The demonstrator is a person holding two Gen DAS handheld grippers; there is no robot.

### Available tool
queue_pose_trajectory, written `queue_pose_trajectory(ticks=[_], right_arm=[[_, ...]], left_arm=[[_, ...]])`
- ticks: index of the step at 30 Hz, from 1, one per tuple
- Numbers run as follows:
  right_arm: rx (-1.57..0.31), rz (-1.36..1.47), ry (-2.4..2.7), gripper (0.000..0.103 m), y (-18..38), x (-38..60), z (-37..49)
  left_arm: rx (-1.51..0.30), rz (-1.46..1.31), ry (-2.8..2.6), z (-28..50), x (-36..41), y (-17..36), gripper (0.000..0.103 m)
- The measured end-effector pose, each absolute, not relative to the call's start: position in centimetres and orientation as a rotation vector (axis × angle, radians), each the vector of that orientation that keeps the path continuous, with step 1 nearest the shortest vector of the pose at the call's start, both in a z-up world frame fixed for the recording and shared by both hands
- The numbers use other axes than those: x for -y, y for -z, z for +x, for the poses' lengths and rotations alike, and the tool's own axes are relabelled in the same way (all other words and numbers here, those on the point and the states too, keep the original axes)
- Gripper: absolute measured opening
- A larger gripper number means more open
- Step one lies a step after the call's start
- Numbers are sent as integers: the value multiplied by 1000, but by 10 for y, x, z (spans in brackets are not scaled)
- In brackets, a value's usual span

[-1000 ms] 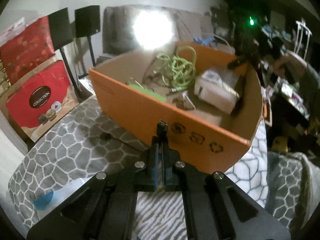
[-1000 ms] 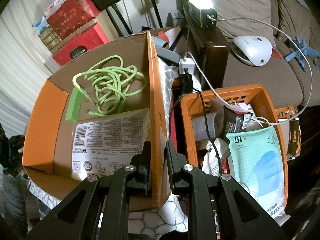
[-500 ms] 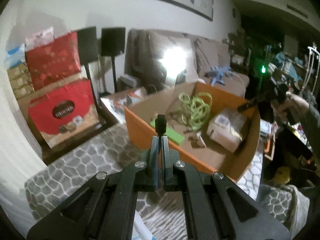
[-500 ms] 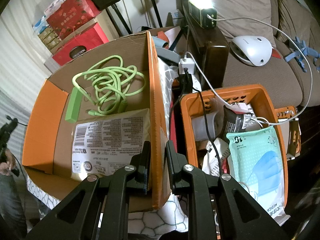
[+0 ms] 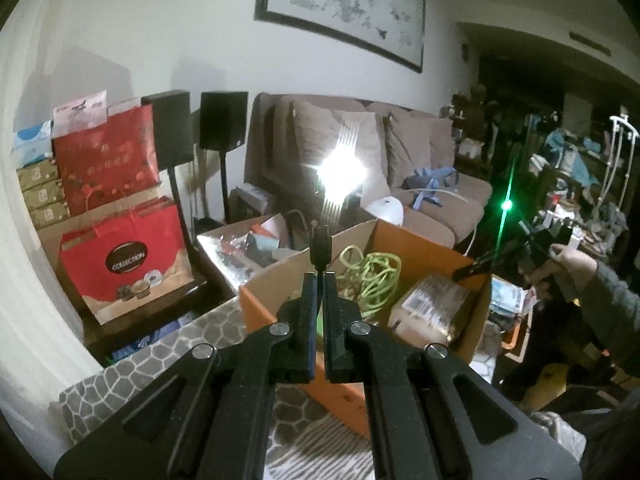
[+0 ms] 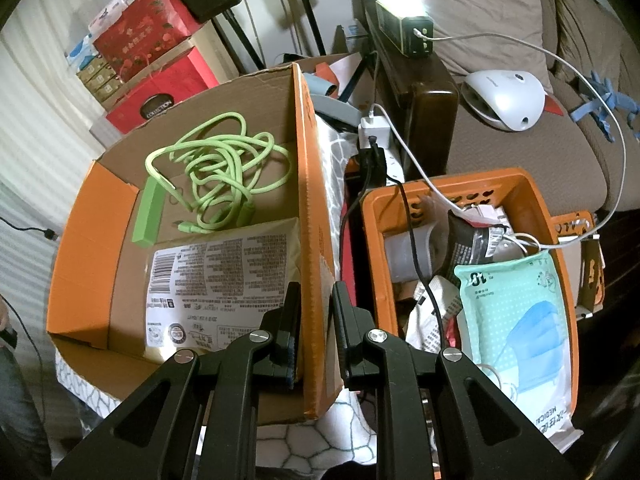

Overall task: Organize objects
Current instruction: 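Lift the black cable plug into the orange box and open the left gripper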

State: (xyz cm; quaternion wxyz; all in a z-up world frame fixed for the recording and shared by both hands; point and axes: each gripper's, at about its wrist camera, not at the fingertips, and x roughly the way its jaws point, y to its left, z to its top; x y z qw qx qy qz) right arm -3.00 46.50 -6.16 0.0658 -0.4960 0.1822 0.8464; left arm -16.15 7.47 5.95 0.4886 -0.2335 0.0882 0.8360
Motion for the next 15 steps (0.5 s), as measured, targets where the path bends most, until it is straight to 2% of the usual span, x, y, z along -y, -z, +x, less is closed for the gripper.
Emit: queue_pose_trajectory(ticks=[15], right_arm=[[-580,-1494,-2558,16,59,-469,-31]], left_arm=[[-250,-640,-1968,-131,-139,-70,2]])
